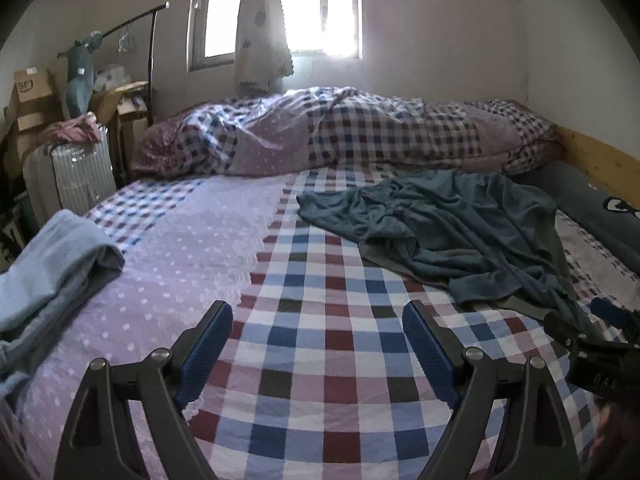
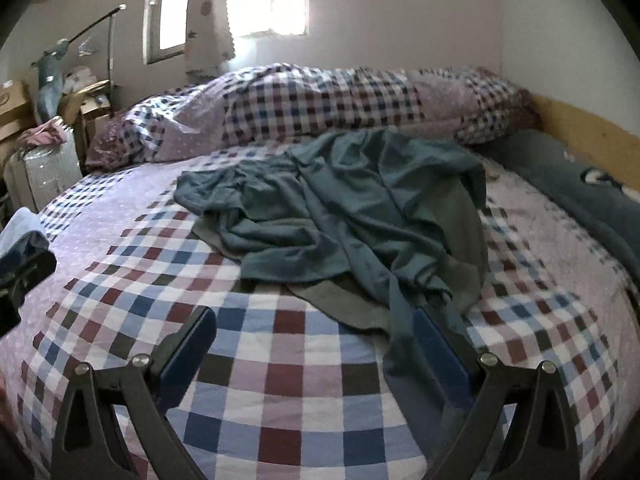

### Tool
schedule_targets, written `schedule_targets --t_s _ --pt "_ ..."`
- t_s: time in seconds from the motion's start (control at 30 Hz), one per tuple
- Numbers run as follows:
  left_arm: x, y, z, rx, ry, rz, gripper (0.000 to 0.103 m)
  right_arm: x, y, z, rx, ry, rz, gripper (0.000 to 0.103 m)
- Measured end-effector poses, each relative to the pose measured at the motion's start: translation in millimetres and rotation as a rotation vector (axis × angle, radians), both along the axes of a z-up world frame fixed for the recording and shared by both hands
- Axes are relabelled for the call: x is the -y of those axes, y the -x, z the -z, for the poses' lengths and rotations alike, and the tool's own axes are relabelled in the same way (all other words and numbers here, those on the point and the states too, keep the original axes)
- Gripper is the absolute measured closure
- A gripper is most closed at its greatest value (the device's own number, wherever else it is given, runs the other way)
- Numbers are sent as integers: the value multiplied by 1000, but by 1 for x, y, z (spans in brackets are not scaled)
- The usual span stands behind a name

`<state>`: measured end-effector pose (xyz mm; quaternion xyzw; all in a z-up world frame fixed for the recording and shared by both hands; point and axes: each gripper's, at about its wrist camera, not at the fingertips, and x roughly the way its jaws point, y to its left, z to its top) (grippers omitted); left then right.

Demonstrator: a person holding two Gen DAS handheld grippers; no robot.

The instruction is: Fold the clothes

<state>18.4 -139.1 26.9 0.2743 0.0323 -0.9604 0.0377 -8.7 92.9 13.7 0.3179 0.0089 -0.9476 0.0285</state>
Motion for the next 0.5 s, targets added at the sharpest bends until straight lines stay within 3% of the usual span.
schedule_targets --t_s 0.5 --pt "-4 2 9 31 11 34 13 8 2 9 38 -13 -4 2"
